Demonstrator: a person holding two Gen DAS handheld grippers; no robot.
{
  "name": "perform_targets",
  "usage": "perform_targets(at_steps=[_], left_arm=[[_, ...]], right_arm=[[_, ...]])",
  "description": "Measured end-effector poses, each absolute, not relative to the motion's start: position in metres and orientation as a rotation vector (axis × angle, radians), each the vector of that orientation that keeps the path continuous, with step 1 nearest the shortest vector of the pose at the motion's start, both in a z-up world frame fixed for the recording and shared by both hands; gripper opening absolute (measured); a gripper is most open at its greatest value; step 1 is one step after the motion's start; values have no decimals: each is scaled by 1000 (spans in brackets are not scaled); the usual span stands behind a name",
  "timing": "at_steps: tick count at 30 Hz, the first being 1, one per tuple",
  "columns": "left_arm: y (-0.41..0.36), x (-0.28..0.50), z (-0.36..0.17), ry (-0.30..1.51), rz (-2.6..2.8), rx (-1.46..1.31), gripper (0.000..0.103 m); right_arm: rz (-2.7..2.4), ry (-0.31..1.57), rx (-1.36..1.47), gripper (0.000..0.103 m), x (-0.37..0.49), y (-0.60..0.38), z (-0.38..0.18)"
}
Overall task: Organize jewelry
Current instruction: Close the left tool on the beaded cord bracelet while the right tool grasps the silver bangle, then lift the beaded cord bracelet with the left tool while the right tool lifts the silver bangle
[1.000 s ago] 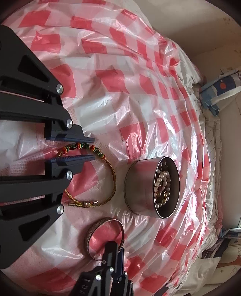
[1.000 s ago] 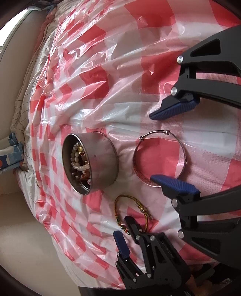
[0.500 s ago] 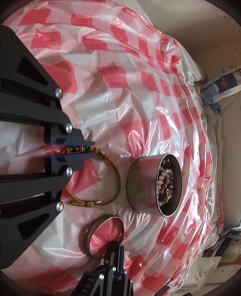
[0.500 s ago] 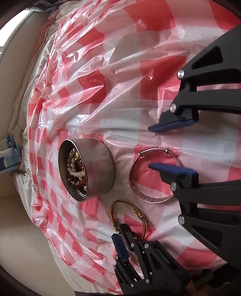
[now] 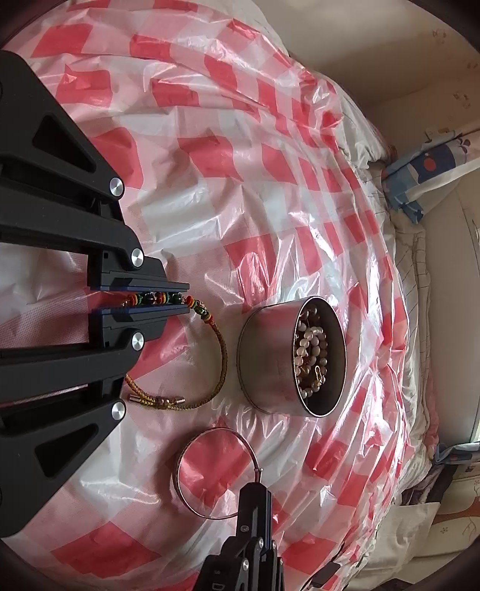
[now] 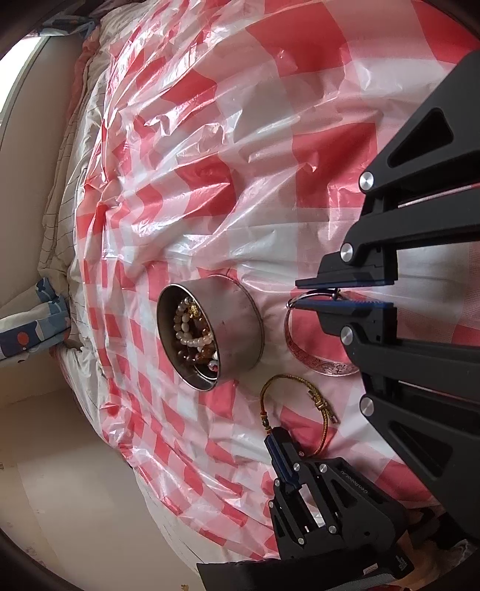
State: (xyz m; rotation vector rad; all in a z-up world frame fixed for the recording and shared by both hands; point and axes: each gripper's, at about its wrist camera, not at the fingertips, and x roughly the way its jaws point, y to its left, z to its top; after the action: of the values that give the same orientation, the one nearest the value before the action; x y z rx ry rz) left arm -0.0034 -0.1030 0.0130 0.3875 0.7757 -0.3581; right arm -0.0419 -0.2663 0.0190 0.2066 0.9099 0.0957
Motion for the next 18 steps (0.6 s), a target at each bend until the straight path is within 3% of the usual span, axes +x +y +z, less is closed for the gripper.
perform_targets(at_steps=[7,8,9,11,14,16,17,18], left_arm=[[-99,2,10,806,-331,366,6],[-98,3,10,810,-329,360,7],[-97,4,9,814,-326,358,8],[-99,5,6,822,-326,368,8],[-103,3,3,826,-344,389,6],[-105,-1,5,820,-369,390,5],[-107,-2,6,814,-375,396,5],[-108,-3,6,811,-378,396,5]], right_arm=[[77,966,206,8,-37,-267,7],[72,964,205,17,-37,-268,7],[63,956,200,35,-38,-268,8],[60,956,190,40,-39,-267,8],[43,1007,98,36,-34,-256,-4],[68,1008,74,13,-35,-249,-3],[80,1005,82,6,-35,-249,-3],[85,1000,107,6,-36,-252,-2]])
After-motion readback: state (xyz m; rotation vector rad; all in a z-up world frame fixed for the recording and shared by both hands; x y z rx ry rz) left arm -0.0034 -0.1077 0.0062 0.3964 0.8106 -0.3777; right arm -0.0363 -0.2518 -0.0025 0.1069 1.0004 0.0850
